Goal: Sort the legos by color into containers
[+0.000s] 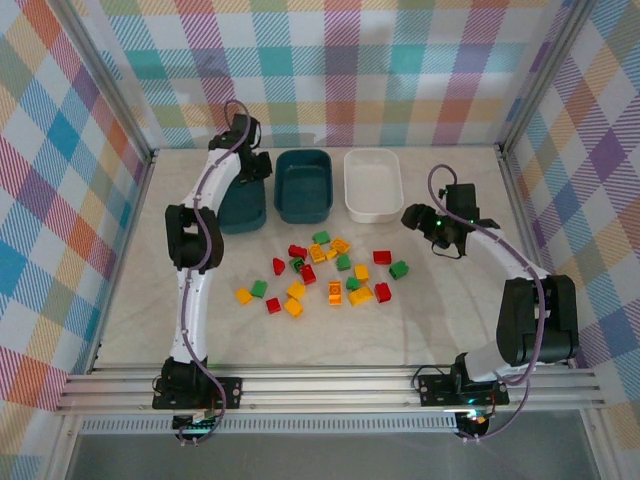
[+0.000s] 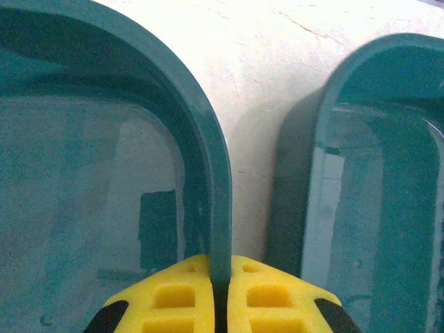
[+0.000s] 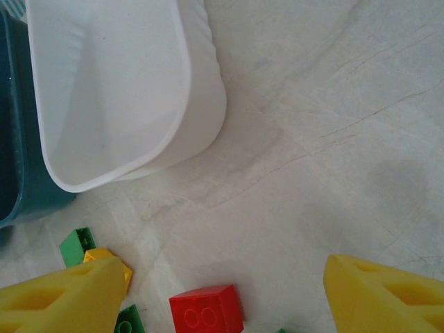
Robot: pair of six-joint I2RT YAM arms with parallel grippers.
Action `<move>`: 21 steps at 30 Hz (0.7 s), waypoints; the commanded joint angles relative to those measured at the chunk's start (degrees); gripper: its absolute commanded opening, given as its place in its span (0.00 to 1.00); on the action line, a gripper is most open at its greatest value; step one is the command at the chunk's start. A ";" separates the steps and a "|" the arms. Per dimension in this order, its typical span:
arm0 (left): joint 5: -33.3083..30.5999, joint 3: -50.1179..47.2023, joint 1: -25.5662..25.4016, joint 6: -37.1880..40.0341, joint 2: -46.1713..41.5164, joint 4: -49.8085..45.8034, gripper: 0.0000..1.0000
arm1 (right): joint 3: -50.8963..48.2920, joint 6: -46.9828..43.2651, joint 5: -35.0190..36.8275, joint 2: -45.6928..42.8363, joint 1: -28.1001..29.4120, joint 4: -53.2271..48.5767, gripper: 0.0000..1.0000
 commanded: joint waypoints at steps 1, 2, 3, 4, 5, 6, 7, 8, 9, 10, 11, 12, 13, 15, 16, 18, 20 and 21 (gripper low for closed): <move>4.22 -0.01 -1.31 1.59 0.48 1.75 0.06 | 1.31 -0.67 -0.08 -0.67 0.45 -1.67 0.76; 4.04 -0.10 -1.40 2.13 0.32 1.91 0.09 | 1.22 -0.75 0.03 -0.93 0.51 -2.03 0.76; 3.71 -0.29 -1.40 2.44 0.15 2.12 0.14 | 1.22 -0.74 0.13 -1.24 0.52 -2.27 0.76; 3.65 -0.27 -1.41 2.60 0.08 2.19 0.19 | 1.22 -0.71 0.06 -1.46 0.52 -2.53 0.76; 3.96 -0.28 -1.41 3.17 -0.13 2.32 0.28 | 1.22 -0.64 -0.13 -1.71 0.60 -2.71 0.76; 4.16 -0.27 -1.43 3.49 -0.45 2.32 0.36 | 1.22 -0.62 -0.30 -2.06 0.69 -3.02 0.76; 4.36 -0.32 -1.40 3.83 -0.97 2.24 0.39 | 1.14 -0.53 -0.32 -2.32 0.83 -3.30 0.76; 4.48 -0.28 -1.41 4.17 -1.56 2.09 0.44 | 1.13 -0.57 -0.35 -2.72 1.07 -3.51 0.76; 4.79 -0.26 -1.25 4.19 -2.44 1.90 0.51 | 1.04 -0.75 -0.19 -3.02 1.37 -3.81 0.76; 5.44 -0.28 -1.09 4.01 -3.11 1.80 0.55 | 1.04 -0.77 0.09 -3.29 1.76 -4.28 0.77; 6.37 -0.27 -0.83 3.60 -4.15 1.63 0.58 | 1.12 -0.88 0.63 -3.47 2.20 -5.06 0.77; 7.00 -0.28 -0.51 3.08 -5.16 1.42 0.59 | 1.28 -1.11 1.36 -3.62 2.89 -6.10 0.77; 7.48 -0.36 -0.25 2.31 -6.33 1.04 0.61 | 1.31 -1.32 2.33 -3.75 3.73 -7.17 0.77; 7.63 -2.20 -0.03 0.73 -9.49 1.12 0.62 | 0.69 -1.20 4.73 -4.10 5.40 -8.79 0.77; 7.53 -4.73 0.05 -0.55 -11.84 1.81 0.61 | 0.03 -0.53 6.07 -4.28 6.35 -9.34 0.78; 7.79 -13.52 0.00 -3.74 -18.58 6.60 0.62 | -1.22 1.00 7.80 -4.13 8.03 -10.03 0.79; 7.77 -28.52 -0.02 -7.36 -27.69 15.38 0.63 | -2.39 2.35 9.44 -3.78 9.79 -10.68 0.79; 7.02 -37.45 -0.02 -8.89 -32.56 19.25 0.63 | -2.77 2.68 9.92 -3.38 10.71 -10.95 0.80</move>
